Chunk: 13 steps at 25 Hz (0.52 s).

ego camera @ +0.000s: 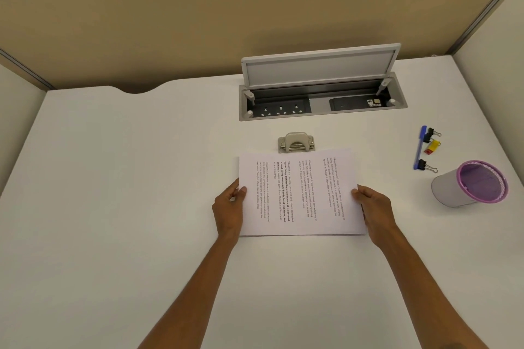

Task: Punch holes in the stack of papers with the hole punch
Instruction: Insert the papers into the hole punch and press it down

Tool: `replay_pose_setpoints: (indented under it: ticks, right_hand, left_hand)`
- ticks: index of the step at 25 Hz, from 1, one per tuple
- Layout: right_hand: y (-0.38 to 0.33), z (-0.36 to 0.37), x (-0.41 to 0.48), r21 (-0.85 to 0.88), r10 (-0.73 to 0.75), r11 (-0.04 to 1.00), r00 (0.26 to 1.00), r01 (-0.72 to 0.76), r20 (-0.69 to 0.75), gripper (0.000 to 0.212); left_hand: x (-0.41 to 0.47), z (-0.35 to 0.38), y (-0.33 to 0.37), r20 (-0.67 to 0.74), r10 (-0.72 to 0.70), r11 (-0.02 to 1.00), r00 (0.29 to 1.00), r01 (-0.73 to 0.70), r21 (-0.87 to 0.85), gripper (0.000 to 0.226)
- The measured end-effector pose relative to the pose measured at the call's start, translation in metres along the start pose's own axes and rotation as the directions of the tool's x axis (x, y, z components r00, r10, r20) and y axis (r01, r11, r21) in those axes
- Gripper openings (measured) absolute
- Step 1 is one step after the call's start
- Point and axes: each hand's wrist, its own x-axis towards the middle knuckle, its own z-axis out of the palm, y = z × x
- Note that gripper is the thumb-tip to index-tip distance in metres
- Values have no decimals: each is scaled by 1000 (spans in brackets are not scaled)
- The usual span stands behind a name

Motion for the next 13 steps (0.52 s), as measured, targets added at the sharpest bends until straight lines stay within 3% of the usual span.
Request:
replay_pose_setpoints:
  ticks: [8,13]
  right_hand:
    - [-6,3,12,-27,-56,998,996,55,-62,23]
    - [-2,2,21,5,-33,999,993,34,-116,20]
  left_hand:
    - [24,-1,-1,-37,-51,997,998,53,56,30]
    - [28,2,0,-63,-136,991,989,136,-13,24]
